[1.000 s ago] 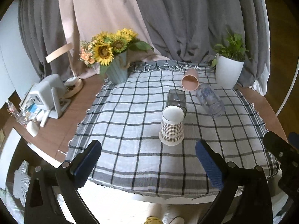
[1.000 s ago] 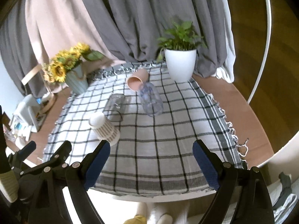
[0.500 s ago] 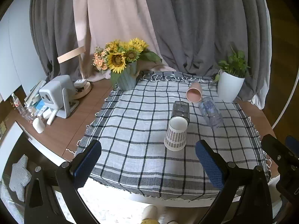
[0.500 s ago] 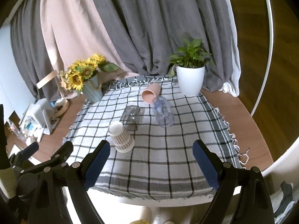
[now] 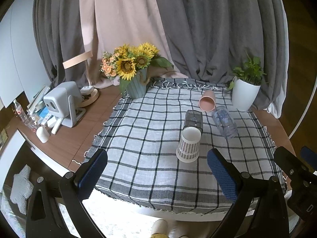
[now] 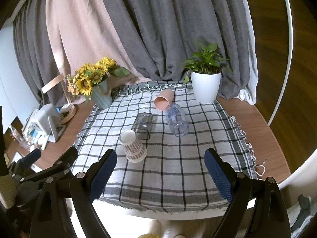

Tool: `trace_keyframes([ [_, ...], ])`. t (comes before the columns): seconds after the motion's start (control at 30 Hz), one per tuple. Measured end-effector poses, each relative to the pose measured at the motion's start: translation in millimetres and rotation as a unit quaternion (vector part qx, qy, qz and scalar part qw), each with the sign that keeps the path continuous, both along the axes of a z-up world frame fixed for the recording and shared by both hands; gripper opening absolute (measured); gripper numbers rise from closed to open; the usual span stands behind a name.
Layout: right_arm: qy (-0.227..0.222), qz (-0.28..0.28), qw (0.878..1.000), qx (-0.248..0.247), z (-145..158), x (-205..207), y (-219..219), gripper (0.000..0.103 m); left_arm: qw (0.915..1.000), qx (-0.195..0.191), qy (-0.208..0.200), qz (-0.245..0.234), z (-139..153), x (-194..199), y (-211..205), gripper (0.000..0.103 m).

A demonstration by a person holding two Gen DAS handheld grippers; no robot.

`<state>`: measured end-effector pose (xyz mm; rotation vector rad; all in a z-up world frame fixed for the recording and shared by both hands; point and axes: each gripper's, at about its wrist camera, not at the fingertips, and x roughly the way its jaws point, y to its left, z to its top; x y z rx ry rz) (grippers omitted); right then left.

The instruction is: Flip cup upside down

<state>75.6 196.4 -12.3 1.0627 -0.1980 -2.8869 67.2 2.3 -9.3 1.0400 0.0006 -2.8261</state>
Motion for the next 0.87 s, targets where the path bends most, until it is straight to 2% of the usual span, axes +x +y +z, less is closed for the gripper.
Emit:
trace_keyframes([
  [0.87,-0.01,-0.007,1.0,0.002,-6.9,-8.2,-0.1,0.09,0.9999,-0.01,0.003,-0.001,-3.0,-7.8,-0.4,0.103],
])
